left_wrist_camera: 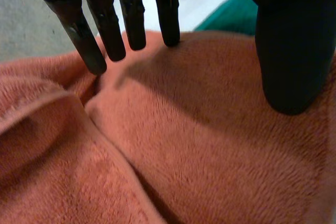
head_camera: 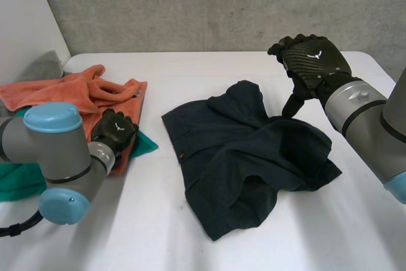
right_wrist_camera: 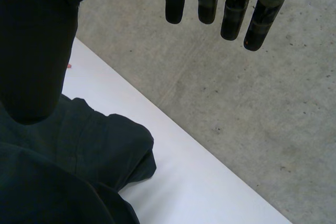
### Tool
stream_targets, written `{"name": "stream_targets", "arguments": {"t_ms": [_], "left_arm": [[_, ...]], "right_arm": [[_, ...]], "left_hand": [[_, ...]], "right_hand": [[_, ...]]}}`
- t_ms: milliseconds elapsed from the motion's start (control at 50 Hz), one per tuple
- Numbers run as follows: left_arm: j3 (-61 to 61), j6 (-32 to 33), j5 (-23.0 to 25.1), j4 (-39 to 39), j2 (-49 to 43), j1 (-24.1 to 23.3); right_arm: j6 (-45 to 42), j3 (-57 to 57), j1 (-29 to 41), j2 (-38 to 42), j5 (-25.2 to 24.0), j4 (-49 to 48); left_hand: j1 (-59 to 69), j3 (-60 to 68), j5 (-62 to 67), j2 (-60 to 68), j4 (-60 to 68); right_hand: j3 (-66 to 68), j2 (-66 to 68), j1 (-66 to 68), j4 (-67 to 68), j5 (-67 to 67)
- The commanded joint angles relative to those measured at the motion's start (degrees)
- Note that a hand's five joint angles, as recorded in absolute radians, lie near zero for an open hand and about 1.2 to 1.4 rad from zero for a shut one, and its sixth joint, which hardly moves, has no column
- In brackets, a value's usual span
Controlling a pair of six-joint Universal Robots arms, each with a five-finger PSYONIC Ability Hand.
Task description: Fold the laundry.
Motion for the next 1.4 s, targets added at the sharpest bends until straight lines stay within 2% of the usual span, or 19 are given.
{"name": "stream_targets", "arguments": {"t_ms": [20,100,120,280,300,380,420,500,580,640,720,840,920,1060,1140,1200,1280,1400], "left_arm": [[2.3,0.4,0.0,1.8,-2.3,1.3],[3.0,0.6,-0.1,2.1,-3.2,1.9],[3.5,0.8,-0.1,2.2,-3.7,2.1],[6.8,1.5,-2.8,6.0,-5.4,3.8],[7.5,1.8,-4.0,7.1,-5.3,4.6],[13.1,6.1,-13.8,14.6,-3.5,11.0],[15.4,8.7,-16.1,17.0,-2.7,13.1],[19.5,15.0,-17.5,23.7,-1.8,17.8],[19.2,16.3,-16.9,28.7,-2.0,18.5],[15.0,14.7,-14.0,29.3,-1.7,15.8],[11.4,14.0,-11.8,29.2,-0.5,12.5],[7.2,13.5,-11.6,27.7,1.6,7.9],[4.6,9.3,-11.5,23.8,4.6,4.3],[3.1,-4.4,-9.6,9.5,9.6,-3.2],[2.4,-16.2,-6.4,0.4,11.4,-7.9],[1.6,-22.0,-4.3,-2.3,12.5,-10.4],[0.3,-30.1,0.0,-3.9,12.6,-16.3],[0.9,-33.5,1.6,-4.0,9.4,-20.4]], "right_arm": [[-1.4,0.0,0.0,0.0,0.0,-0.1],[-1.5,0.2,0.0,0.0,0.1,-0.1],[-1.5,0.3,0.0,0.0,0.1,-0.1],[-1.5,0.5,0.0,0.0,0.1,-0.1],[-1.5,0.5,0.0,0.0,0.0,-0.1],[-1.5,0.5,0.0,-0.1,0.0,-0.1],[-1.5,0.4,0.0,-0.1,0.0,-0.1],[-1.5,0.5,0.0,0.0,0.0,-0.1],[-1.6,0.5,0.0,0.0,0.0,-0.1],[-1.6,0.5,0.0,0.0,-0.1,-0.1],[-1.6,0.5,0.0,0.0,-0.1,-0.1],[-1.6,0.5,0.0,0.0,-0.1,-0.1],[-1.5,0.3,-0.1,-0.1,-0.1,-0.1],[-1.6,-0.3,-0.8,-0.4,-0.4,0.4],[-1.7,-2.6,-0.9,-0.7,-2.9,5.5],[-1.8,-4.4,-1.1,-0.7,-4.9,11.3],[-6.1,-5.4,-3.2,-0.4,-6.5,22.6],[-12.4,-0.6,-6.8,0.9,-6.7,24.5]], "left_hand": [[16.5,16.8,16.5,16.7,16.7],[40.6,40.9,40.7,40.9,40.9],[56.0,56.3,56.0,56.3,56.2],[56.7,57.0,56.7,57.0,56.9],[56.7,57.0,56.7,57.0,56.9],[56.7,57.0,56.7,57.0,56.9],[56.7,57.0,56.7,57.0,56.9],[56.7,57.0,56.7,57.0,56.9],[56.7,57.0,56.7,57.0,56.9],[-12.2,-11.9,-12.2,-11.9,-12.0],[-13.3,-13.0,-13.3,-13.0,-13.1],[-13.3,-13.0,-13.3,-13.0,-13.1],[-13.1,-12.8,-13.1,-12.8,-12.9],[-11.8,-11.5,-11.8,-11.5,-11.6],[-10.4,-10.1,-10.4,-10.1,-10.2],[-9.9,-9.6,-9.9,-9.6,-9.7],[-7.4,-7.1,-7.4,-7.1,-7.2],[-5.1,-4.8,-5.0,-4.8,-4.8]], "right_hand": [[-2.0,-2.4,-1.1,-3.2,-3.3],[-2.0,-2.4,-1.1,-3.2,-3.3],[-2.0,-2.4,-1.1,-3.2,-3.3],[-2.0,-2.4,-1.1,-3.2,-3.3],[-2.0,-2.4,-1.1,-3.2,-3.3],[-2.0,-2.4,-1.1,-3.2,-3.3],[-2.0,-2.4,-1.1,-3.2,-3.3],[-2.0,-2.4,-1.1,-3.2,-3.3],[-2.0,-2.4,-1.1,-3.2,-3.3],[-2.0,-2.4,-1.1,-3.2,-3.3],[-2.0,-2.4,-1.1,-3.2,-3.3],[-2.0,-2.4,-1.1,-3.2,-3.3],[-2.0,-2.4,-1.1,-3.2,-3.3],[-2.0,-2.4,-1.1,-3.2,-3.3],[-2.0,-2.4,-1.1,-3.2,-3.3],[-2.0,-2.4,-1.1,-3.2,-3.3],[-2.0,-2.4,-1.1,-3.2,-3.3],[-2.0,-2.4,-1.1,-3.2,-3.3]]}}
